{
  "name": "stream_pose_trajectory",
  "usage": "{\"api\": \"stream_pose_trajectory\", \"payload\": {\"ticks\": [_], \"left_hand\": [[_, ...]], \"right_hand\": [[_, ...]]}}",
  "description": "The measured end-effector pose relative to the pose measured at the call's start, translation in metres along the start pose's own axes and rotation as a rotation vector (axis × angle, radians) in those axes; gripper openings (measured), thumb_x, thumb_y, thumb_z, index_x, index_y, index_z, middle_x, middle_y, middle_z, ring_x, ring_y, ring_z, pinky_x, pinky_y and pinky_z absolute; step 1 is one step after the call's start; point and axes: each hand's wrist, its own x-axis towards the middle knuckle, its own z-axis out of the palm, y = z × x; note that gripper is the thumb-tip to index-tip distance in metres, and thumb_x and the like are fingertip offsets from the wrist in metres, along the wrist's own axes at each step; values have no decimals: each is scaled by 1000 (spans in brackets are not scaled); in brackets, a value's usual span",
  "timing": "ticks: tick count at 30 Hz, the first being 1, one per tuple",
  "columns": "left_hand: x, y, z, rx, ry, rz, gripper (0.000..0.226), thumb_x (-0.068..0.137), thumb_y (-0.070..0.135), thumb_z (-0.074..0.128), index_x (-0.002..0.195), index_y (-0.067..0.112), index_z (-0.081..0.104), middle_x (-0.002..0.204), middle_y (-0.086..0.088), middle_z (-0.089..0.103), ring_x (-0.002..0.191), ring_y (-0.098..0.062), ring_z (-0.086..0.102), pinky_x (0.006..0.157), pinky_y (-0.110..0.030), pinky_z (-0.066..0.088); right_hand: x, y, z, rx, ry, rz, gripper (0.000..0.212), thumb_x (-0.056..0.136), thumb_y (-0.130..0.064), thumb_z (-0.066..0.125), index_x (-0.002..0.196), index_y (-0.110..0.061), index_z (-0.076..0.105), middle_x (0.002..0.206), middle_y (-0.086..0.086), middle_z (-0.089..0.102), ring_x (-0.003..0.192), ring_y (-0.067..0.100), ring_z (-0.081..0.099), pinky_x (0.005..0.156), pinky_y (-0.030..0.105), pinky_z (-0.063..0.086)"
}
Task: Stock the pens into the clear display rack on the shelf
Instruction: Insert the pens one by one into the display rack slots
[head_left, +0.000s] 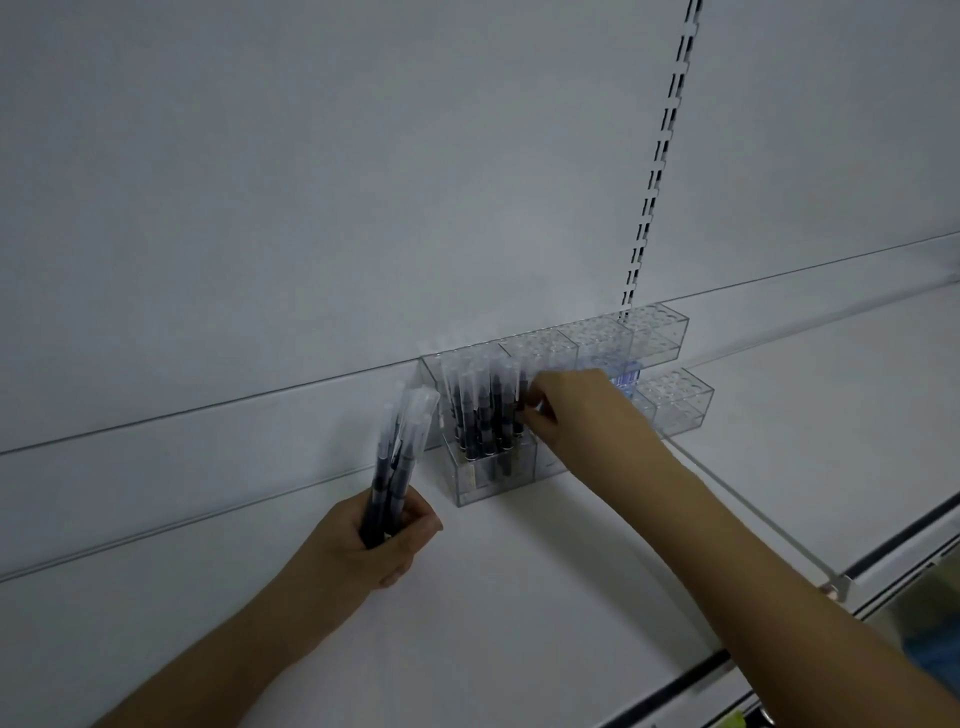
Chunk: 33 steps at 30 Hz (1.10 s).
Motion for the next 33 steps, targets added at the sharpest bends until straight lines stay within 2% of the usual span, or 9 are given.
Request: {"api": "stream_pose_trajectory", "payload": {"ticks": [5,9,12,15,17,20,24,28,33], "left_hand": [[1,-2,0,-11,-2,-17,22,78,16,73,80,0,57,51,-3,44,45,-13,37,43,-20,33],[3,-2,-2,-29,-21,-24,29,64,29,76,75,8,60,51,3,45,45,-10,37,43,-20,32],[3,-1,-1,-43,-17,-4,47,60,41,70,81,1,56,49,3,47,43,-9,37,42,-19,31],[3,-1,-1,-20,-3,14,50,72,49,63,84,2,56,48,1,45,42,-10,35,43,-19,30],[2,-1,-1,-4,-6,9,41,89,44,60,85,4,56,50,-1,45,45,-12,35,45,-21,30],[3,-1,-1,24,-9,-1,25,96,24,48,83,4,54,52,-5,44,46,-13,33,46,-23,28],[2,-1,-1,30,-16,-14,23,99,18,44,82,4,54,54,-6,43,46,-14,33,45,-22,27],[1,-1,-1,-9,-22,-34,27,97,28,48,87,4,55,55,-4,44,47,-13,35,45,-22,30],[2,-2,-2,-55,-33,-28,35,91,38,54,92,3,56,56,-3,45,46,-13,36,43,-20,31]], "right_hand": [[-31,-1,-5,149,188,19,16,92,-34,65,92,-19,70,83,-4,72,73,11,64,72,29,53],[-52,-40,2,615,-4,-76,21,79,-48,74,82,-28,70,72,-9,70,68,4,66,64,16,51],[-54,-52,16,705,31,-98,23,83,-39,75,77,-18,68,67,-6,70,62,4,67,61,14,50],[-55,-50,20,828,32,-15,23,89,-28,70,79,-7,68,66,1,72,57,2,66,57,17,51],[-55,-42,17,931,115,60,19,91,-20,68,77,-8,66,65,4,72,53,4,65,55,20,50],[-50,-24,4,1058,398,146,17,94,-12,62,78,-5,62,67,9,70,56,18,68,54,29,50],[-42,-1,-16,914,579,125,20,97,-18,59,82,-5,60,69,1,70,65,12,72,62,27,56],[-30,8,-15,741,469,93,19,97,-24,61,84,-10,61,71,-5,71,68,4,72,73,35,60],[-18,10,-16,534,409,-7,21,97,-25,60,83,-10,58,70,-6,70,65,-5,67,68,20,54]]}}
